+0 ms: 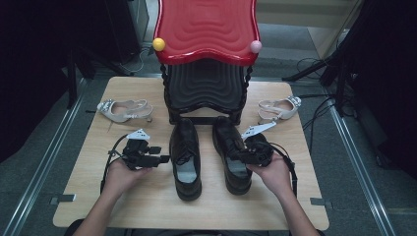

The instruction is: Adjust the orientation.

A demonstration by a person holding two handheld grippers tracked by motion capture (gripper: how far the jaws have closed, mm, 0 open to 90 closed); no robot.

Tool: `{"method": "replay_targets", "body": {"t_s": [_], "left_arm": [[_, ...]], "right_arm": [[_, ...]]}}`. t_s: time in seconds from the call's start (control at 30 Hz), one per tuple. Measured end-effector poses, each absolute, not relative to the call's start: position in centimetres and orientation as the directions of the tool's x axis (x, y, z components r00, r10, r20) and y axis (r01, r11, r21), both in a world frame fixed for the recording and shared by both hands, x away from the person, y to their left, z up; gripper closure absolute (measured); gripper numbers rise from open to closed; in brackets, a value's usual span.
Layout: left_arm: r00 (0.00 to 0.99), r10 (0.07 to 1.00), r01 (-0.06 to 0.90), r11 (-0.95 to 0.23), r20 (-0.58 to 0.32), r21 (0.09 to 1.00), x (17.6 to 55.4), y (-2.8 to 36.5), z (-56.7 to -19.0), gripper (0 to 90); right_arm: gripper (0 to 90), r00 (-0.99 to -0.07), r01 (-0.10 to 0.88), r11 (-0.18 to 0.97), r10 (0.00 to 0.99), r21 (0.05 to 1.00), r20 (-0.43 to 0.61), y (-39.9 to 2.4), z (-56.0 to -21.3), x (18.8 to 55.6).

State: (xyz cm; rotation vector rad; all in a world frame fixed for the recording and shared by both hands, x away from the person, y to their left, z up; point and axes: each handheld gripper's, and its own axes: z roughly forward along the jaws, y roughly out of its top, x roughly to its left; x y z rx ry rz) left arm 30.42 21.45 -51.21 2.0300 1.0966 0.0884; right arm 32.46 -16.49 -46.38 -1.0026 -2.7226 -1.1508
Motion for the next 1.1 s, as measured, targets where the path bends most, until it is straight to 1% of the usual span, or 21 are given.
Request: {"method": "replay_targets", "body": {"t_s": [0.23,0.37,0.47,0.53,0.77,0.83,0.93,1.0,1.1], "left_arm": [[0.617,0.726,0.672,-0.284,-0.305,0.684,30.4,21.6,-51.1,41.2],[0.612,0.718,0.68,-0.265,-0.331,0.684,30.5,21.6,-51.1,42.3],[0.621,0.718,0.67,-0.277,-0.315,0.688,30.4,21.4,-51.1,44.6],[0.62,0.715,0.673,-0.274,-0.322,0.687,30.4,21.4,-51.2,45.0],[0.614,0.715,0.682,-0.267,-0.335,0.681,30.6,21.3,-51.3,46.6],[0.615,0.714,0.68,-0.265,-0.334,0.683,30.5,21.2,-51.2,51.6],[0.616,0.712,0.668,-0.244,-0.338,0.703,30.2,21.2,-50.7,67.4],[0.614,0.716,0.666,-0.245,-0.332,0.705,30.3,21.4,-50.7,74.2],[0.603,0.721,0.681,-0.243,-0.341,0.69,30.5,21.5,-50.9,81.1]], "right_arm": [[90.0,-0.801,0.558,0.522,0.543,0.645,0.254,-15.2,-46.8,32.0],[90.0,-0.794,0.569,0.506,0.544,0.648,0.273,-14.8,-47.0,32.0],[90.0,-0.794,0.568,0.5,0.542,0.654,0.275,-14.1,-47.1,31.8],[90.0,-0.794,0.566,0.5,0.545,0.656,0.269,-13.8,-47.1,31.8],[90.0,-0.797,0.567,0.482,0.525,0.668,0.298,-13.1,-47.3,31.8],[90.0,-0.8,0.563,0.478,0.521,0.674,0.299,-12.9,-47.4,31.8],[90.0,-0.798,0.562,0.479,0.528,0.674,0.29,-12.9,-47.4,31.6],[90.0,-0.798,0.56,0.481,0.533,0.675,0.282,-13.4,-47.1,31.4],[90.0,-0.794,0.555,0.445,0.535,0.703,0.288,-14.8,-46.4,30.6]]}}
